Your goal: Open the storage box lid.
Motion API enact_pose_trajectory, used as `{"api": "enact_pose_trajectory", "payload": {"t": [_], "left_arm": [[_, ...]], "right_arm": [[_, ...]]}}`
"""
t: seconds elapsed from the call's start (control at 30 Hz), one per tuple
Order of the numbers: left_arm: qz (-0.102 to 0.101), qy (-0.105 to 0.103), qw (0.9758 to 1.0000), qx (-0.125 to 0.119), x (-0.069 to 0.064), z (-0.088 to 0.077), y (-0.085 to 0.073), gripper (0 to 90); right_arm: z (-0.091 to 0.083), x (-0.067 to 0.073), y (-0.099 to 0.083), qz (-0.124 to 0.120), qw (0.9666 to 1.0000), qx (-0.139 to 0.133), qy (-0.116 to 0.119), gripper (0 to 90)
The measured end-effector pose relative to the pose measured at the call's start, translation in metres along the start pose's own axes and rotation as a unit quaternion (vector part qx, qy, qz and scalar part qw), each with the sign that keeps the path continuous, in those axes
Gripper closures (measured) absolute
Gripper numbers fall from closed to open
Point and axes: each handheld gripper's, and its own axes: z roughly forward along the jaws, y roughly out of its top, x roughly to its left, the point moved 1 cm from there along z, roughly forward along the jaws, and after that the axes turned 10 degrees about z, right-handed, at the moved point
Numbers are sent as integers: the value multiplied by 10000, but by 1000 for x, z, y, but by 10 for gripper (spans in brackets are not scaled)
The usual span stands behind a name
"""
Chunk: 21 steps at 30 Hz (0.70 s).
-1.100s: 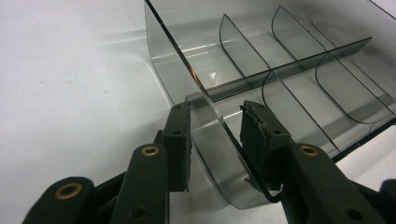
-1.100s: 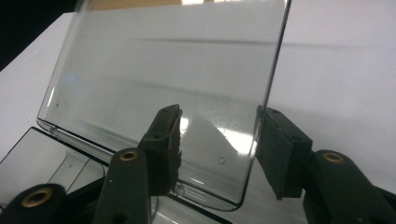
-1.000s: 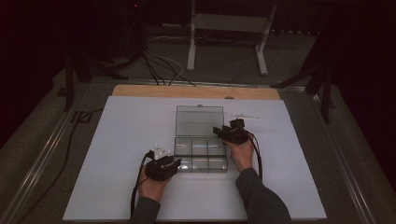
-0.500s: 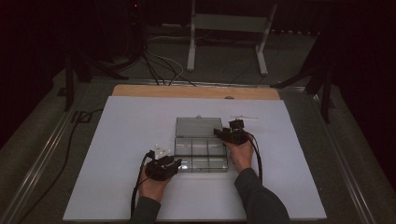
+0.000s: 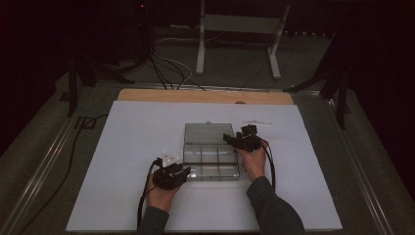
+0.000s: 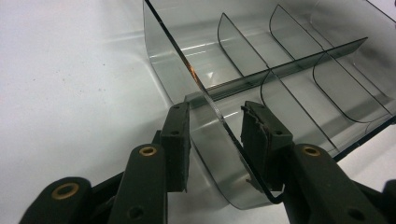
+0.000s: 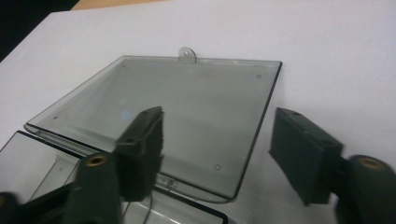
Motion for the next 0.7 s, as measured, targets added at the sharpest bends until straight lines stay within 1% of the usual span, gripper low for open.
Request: {"api": "enact_pose_trajectory", "payload": {"t": [0.03,0.07,0.1,0.13,0.17,0.2,0.23,0.27,0.3,0.33,0.37,0.4,0.43,0.47,0.53,0.57,0.6,0.7], "left_arm": [[-8,-18,10000,-6,0,0,0,642],[-8,-18,10000,-6,0,0,0,640],[-19,-33,10000,-18,1,0,0,630],[-19,-33,10000,-18,1,0,0,608],[-28,-11,10000,-36,1,0,0,587],[-33,-9,10000,-65,2,0,0,587],[-44,-12,10000,-80,2,0,0,567],[-74,-21,9999,-99,3,-1,0,496],[-103,-81,9998,-136,4,-2,1,496],[-105,-147,9997,-133,4,-2,1,477],[-63,-162,9998,-125,4,-3,2,445],[-63,-162,9998,-125,4,-3,2,408],[19,-122,9997,-187,3,-6,5,408],[59,-124,9997,-219,2,-7,7,335],[201,-46,9994,-276,1,-10,10,256],[239,-46,9992,-329,0,-12,12,225],[254,-68,9989,-385,0,-14,13,206],[394,10,9980,-493,2,-19,16,169]], "right_arm": [[-2,1,1,-88,9999,-48,12,259],[-2,1,1,-88,9999,-48,12,259],[-5,2,1,-97,9999,-105,43,211],[-5,2,1,-97,9999,-105,43,211],[-7,3,2,-134,9998,-146,69,167],[-7,3,2,-134,9998,-146,69,167],[-9,3,3,-170,9997,-140,72,151],[-12,4,3,-249,9995,-163,103,134],[-12,4,3,-249,9995,-163,103,134],[-13,4,4,-269,9994,-173,106,116],[-15,5,4,-307,9993,-175,125,96],[-15,5,4,-307,9993,-175,125,96],[-16,5,3,-352,9991,-177,167,73],[-18,6,3,-393,9989,-171,204,52],[-20,7,3,-457,9986,-186,211,35],[-21,7,3,-499,9983,-190,217,30],[-22,8,3,-542,9981,-193,207,29],[-26,11,2,-637,9974,-226,236,26]]}}
